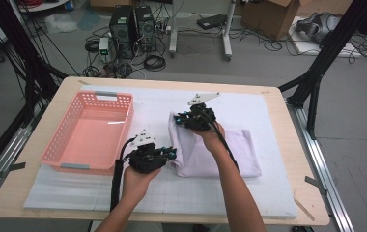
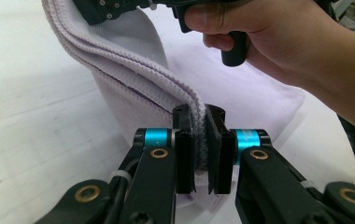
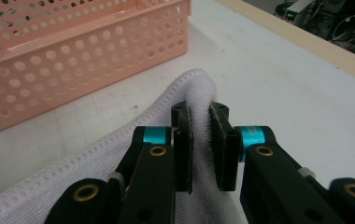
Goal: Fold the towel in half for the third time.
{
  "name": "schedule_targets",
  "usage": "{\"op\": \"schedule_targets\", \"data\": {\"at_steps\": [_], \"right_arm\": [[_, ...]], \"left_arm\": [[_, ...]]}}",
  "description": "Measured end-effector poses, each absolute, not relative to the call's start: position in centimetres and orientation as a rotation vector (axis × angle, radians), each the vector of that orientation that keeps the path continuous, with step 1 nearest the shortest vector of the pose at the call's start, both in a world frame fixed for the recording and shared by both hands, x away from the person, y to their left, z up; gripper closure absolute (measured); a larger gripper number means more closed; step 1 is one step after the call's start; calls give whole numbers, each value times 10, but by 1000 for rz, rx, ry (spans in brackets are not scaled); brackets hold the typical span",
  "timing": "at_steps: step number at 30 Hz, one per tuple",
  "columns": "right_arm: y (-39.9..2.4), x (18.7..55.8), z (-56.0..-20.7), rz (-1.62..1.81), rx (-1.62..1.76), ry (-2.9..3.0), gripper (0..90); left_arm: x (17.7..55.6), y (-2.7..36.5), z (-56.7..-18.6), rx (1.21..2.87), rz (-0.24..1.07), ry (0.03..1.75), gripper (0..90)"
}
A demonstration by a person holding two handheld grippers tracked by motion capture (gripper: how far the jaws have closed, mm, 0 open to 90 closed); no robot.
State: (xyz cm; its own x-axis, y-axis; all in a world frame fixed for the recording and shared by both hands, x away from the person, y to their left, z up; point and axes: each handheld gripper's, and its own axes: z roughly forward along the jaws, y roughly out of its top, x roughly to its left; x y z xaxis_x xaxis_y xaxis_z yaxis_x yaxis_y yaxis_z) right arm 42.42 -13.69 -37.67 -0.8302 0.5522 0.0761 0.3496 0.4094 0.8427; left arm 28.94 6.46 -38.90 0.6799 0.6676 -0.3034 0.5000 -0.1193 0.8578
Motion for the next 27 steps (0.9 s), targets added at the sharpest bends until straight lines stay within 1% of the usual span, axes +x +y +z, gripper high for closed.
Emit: {"op": "schedule_targets", "data": {"at_steps": [10, 27], "right_arm": [[-180, 422, -372, 1387, 840, 2405, 808], [-230, 417, -377, 1365, 899, 2373, 807]], "left_arm": [[297, 34, -388, 1795, 168, 877, 831], [308, -7, -391, 1805, 121, 820, 831]]}}
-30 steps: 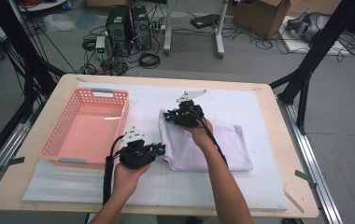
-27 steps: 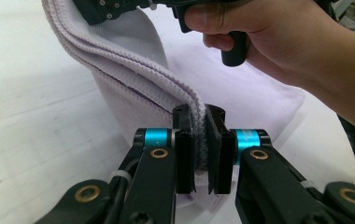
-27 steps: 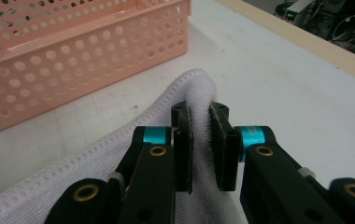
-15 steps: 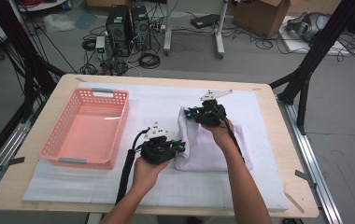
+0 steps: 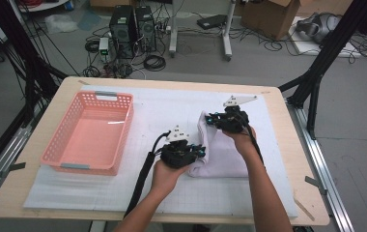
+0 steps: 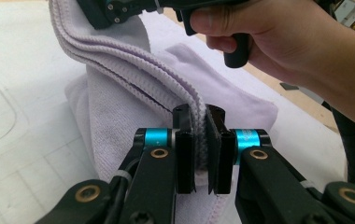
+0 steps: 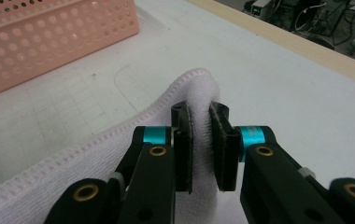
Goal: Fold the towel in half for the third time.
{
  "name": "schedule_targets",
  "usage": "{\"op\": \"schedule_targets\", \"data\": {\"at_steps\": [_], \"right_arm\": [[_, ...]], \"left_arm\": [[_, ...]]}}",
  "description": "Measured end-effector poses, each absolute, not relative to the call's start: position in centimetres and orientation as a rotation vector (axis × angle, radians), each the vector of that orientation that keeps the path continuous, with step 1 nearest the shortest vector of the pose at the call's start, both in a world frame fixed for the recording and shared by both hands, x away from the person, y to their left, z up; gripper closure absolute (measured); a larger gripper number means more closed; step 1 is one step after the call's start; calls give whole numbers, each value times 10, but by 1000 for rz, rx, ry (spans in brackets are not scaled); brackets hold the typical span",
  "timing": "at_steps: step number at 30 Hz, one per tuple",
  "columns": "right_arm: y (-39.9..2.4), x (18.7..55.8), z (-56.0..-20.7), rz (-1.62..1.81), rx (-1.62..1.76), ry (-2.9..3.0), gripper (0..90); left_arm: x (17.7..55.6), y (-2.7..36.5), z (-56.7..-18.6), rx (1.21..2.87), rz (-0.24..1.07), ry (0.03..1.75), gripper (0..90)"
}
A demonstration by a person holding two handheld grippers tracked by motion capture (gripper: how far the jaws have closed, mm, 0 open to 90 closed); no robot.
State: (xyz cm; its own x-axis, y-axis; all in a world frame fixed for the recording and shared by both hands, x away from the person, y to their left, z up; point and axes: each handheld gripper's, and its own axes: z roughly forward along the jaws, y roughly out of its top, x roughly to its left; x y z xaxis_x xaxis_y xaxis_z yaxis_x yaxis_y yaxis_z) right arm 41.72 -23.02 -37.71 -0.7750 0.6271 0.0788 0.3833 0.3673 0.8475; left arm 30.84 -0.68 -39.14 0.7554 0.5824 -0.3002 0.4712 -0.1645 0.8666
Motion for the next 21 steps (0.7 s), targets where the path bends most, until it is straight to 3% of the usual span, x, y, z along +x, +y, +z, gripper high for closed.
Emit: {"op": "schedule_targets", "data": {"at_steps": [21], "right_arm": [[-282, 413, -393, 1328, 1000, 2343, 806]], "left_arm": [[317, -61, -406, 1826, 62, 785, 830]]}}
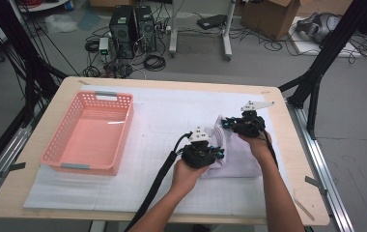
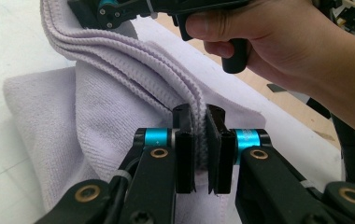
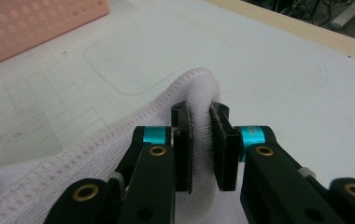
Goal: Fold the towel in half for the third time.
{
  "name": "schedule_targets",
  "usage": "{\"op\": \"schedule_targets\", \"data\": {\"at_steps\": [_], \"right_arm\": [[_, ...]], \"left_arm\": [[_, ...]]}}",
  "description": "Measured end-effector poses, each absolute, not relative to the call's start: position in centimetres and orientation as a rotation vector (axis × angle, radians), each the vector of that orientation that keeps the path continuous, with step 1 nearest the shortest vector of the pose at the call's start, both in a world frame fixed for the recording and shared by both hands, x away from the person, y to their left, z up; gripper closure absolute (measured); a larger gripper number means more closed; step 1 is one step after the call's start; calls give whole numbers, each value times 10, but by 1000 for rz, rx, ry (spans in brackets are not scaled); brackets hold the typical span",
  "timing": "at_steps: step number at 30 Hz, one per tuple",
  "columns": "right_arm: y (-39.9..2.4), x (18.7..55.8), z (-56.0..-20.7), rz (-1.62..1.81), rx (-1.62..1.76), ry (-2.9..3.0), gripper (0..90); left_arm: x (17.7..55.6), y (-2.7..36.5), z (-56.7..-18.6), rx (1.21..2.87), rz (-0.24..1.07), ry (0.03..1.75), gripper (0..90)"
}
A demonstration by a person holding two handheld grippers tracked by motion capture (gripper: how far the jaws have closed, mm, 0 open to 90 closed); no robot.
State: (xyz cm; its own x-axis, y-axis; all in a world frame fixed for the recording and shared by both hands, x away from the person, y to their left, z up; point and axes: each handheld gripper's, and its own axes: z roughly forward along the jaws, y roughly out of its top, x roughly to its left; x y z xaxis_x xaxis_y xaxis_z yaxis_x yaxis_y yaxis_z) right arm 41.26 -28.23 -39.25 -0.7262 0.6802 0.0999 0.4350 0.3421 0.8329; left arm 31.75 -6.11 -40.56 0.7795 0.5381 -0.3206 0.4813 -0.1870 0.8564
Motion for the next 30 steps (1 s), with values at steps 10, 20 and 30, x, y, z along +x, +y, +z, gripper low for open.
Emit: {"op": "schedule_targets", "data": {"at_steps": [10, 20, 30], "right_arm": [[-298, 413, -398, 1288, 1013, 2336, 803], [-313, 410, -405, 1257, 1050, 2327, 754], [-330, 398, -404, 1187, 1081, 2279, 664]], "left_arm": [[322, -87, -413, 1832, 46, 790, 829], [318, -62, -406, 1751, 137, 726, 358], [322, 16, -411, 1712, 252, 815, 288]]}}
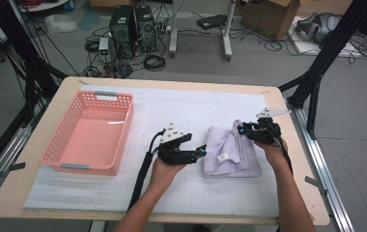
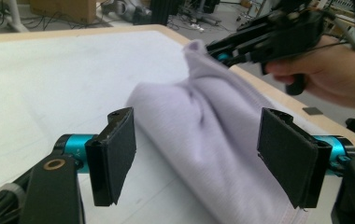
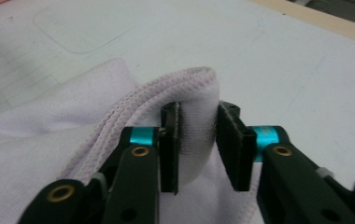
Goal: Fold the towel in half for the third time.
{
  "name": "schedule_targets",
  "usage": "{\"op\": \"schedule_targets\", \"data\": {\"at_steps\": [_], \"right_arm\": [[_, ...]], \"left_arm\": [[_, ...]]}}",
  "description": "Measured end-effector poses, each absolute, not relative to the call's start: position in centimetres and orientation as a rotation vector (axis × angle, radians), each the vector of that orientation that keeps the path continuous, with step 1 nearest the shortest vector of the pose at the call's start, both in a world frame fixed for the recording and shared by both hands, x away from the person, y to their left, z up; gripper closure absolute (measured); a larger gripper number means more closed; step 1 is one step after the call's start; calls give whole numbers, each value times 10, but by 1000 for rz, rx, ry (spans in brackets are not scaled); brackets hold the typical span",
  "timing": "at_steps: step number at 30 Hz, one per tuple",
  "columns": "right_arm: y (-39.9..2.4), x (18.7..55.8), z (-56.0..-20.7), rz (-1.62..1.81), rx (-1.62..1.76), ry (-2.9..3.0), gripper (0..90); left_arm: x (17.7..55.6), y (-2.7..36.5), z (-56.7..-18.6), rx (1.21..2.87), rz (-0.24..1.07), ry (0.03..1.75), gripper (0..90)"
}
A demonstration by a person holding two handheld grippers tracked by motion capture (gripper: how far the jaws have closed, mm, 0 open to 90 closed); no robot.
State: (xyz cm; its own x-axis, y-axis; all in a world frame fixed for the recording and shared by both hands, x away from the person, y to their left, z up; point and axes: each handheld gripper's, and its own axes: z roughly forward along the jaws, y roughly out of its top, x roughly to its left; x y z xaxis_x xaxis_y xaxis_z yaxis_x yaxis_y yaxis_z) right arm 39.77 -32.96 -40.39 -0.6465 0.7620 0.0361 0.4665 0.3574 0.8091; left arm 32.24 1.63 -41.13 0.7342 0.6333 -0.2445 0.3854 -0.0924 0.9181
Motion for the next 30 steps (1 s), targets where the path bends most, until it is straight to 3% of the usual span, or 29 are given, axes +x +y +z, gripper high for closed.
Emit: {"op": "schedule_targets", "data": {"at_steps": [4, 15, 19, 27, 30], "right_arm": [[-337, 390, -399, 1121, 1166, 2230, 585], [-348, 344, -385, 1149, 1192, 2195, 532], [-342, 327, -393, 1131, 1162, 2233, 525], [-336, 310, -412, 1194, 1203, 2246, 402], [-330, 308, -423, 1143, 1234, 2256, 407]], "left_arm": [[325, 35, -420, 1699, 276, 857, 242], [322, 67, -431, 1695, 317, 865, 231], [321, 72, -434, 1693, 322, 865, 231], [314, 84, -440, 1717, 324, 856, 236], [310, 87, -442, 1723, 314, 849, 237]]}}
